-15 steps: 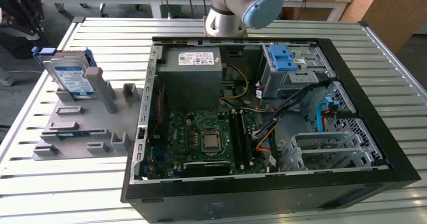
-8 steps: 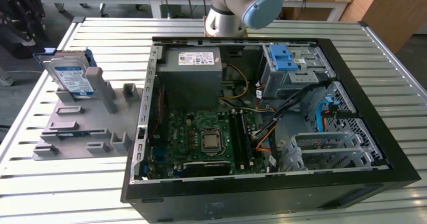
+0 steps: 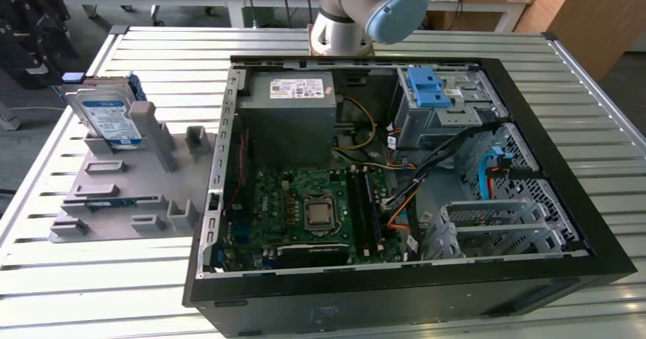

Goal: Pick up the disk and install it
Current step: 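Pick up the disk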

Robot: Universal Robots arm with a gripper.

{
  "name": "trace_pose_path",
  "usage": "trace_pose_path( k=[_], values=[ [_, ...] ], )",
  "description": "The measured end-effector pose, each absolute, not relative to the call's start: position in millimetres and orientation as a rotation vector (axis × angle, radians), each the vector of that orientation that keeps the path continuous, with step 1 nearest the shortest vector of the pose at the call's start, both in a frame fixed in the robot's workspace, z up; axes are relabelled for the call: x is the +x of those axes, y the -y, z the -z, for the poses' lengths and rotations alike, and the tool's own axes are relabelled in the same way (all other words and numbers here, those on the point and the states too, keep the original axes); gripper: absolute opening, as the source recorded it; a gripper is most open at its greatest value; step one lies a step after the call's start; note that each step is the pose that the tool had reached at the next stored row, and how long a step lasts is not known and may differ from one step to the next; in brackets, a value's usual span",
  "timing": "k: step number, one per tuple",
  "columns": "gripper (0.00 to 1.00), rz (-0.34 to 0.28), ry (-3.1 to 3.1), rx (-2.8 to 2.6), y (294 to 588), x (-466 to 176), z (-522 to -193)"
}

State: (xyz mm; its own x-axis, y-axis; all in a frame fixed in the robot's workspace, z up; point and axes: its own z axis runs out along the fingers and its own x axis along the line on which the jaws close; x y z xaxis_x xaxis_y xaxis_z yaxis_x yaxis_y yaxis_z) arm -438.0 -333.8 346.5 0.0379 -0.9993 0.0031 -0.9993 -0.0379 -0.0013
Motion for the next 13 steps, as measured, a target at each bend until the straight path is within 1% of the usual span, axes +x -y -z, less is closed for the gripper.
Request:
trace_pose_path(
  k=[13],
  values=[
    [0.65, -0.005, 2.232, 2.208, 333.3, -438.0, -345.1]
  ],
)
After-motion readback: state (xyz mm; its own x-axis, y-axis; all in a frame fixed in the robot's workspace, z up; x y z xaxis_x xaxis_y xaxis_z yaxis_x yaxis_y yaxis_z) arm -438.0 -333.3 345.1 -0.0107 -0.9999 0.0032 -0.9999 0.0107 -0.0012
